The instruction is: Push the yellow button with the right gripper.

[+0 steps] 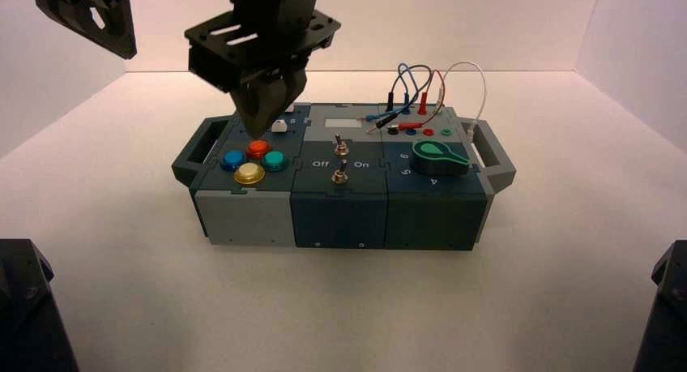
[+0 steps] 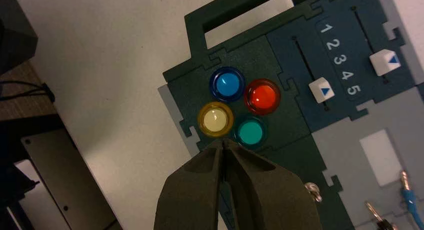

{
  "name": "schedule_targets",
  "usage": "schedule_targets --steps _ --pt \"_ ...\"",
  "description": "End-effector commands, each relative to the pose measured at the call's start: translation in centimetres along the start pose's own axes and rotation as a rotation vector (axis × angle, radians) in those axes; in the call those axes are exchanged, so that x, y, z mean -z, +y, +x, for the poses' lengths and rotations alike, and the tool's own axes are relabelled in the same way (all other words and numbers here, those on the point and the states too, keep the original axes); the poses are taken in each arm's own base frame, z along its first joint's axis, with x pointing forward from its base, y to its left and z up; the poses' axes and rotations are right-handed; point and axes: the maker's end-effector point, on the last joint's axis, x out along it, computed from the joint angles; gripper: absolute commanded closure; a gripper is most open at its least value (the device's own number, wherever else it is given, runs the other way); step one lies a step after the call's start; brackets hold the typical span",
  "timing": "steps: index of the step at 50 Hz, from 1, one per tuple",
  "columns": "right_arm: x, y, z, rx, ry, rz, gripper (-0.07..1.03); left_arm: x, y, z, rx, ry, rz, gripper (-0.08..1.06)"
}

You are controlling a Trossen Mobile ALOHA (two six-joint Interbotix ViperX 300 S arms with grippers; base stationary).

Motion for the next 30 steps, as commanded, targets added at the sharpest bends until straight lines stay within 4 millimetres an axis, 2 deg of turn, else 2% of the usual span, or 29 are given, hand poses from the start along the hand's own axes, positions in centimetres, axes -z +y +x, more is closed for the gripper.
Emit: schedule_targets --steps 1,21,30 --pt "-1.4 0.4 -0.4 -0.007 -0.032 -0.005 0.98 -1.4 0.6 -0.7 -0.015 -0.04 -0.001 1.01" --pt "-1.1 1.3 1.5 -0.02 0.007 -0.013 0.98 -1.4 0.8 -0.6 -0.019 -0.045 -0.007 1.01" --pt "-0.4 1.4 3.5 -0.022 0.05 -0.012 0.98 -1.3 0.7 -0.3 -0.017 -0.038 -0.007 1.01"
